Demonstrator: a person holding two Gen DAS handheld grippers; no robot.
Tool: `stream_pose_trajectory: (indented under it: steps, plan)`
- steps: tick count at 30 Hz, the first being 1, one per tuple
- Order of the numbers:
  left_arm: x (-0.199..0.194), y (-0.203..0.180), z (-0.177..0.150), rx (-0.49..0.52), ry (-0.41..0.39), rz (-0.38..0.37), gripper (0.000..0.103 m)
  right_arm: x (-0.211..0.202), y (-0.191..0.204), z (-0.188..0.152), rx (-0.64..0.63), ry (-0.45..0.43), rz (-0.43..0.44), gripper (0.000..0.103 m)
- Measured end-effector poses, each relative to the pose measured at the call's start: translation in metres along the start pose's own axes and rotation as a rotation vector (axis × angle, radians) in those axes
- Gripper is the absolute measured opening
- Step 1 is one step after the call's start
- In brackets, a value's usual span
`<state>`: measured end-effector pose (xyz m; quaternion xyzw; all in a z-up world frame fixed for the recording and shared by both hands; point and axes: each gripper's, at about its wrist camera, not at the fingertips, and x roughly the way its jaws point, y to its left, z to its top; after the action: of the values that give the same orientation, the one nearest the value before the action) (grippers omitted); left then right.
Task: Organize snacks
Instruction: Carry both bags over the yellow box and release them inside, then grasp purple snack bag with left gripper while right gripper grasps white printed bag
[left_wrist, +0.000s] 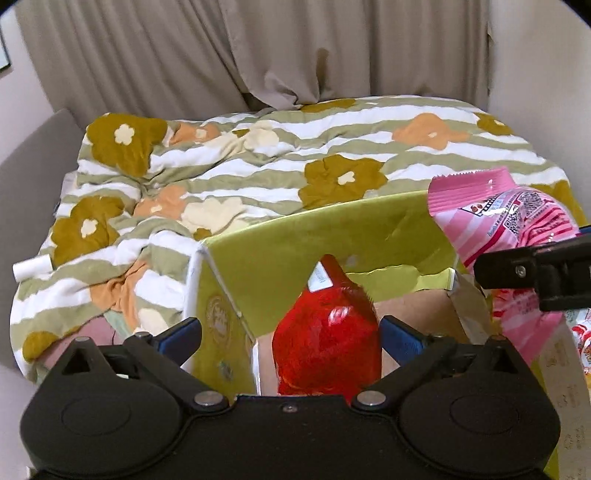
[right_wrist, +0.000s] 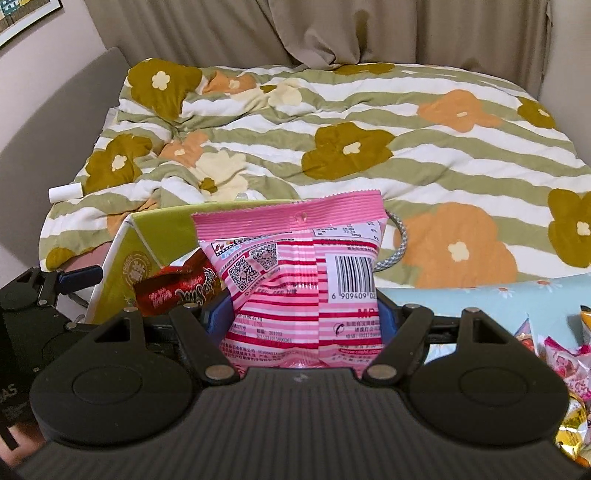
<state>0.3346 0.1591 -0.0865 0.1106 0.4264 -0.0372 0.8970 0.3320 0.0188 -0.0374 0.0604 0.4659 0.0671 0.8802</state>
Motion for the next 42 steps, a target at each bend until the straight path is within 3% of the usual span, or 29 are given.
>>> stream_pose_trajectory:
  steps: [12, 18, 22, 25, 33, 42]
  plan:
    - [-0.061, 0.029, -0.015, -0.161, -0.066, 0.007, 0.103, -0.003, 0.021, 0.013, -0.07, -0.007, 0.098, 0.09]
    - [-0.061, 0.036, -0.018, -0.179, -0.064, 0.036, 0.103, 0.025, 0.036, 0.02, -0.089, 0.05, 0.109, 0.091]
    - [-0.054, 0.037, -0.023, -0.179, -0.049, 0.051, 0.103, 0.047, 0.04, 0.02, -0.104, 0.076, 0.088, 0.103]
    - [-0.051, 0.036, -0.028, -0.178, -0.042, 0.054, 0.103, 0.051, 0.037, 0.015, -0.098, 0.071, 0.093, 0.103]
    - [-0.053, 0.037, -0.028, -0.181, -0.051, 0.046, 0.103, 0.03, 0.026, 0.008, -0.115, 0.017, 0.081, 0.103]
    - [-0.099, 0.031, -0.023, -0.152, -0.123, 0.045, 0.103, -0.04, 0.024, 0.007, -0.121, -0.081, 0.091, 0.103]
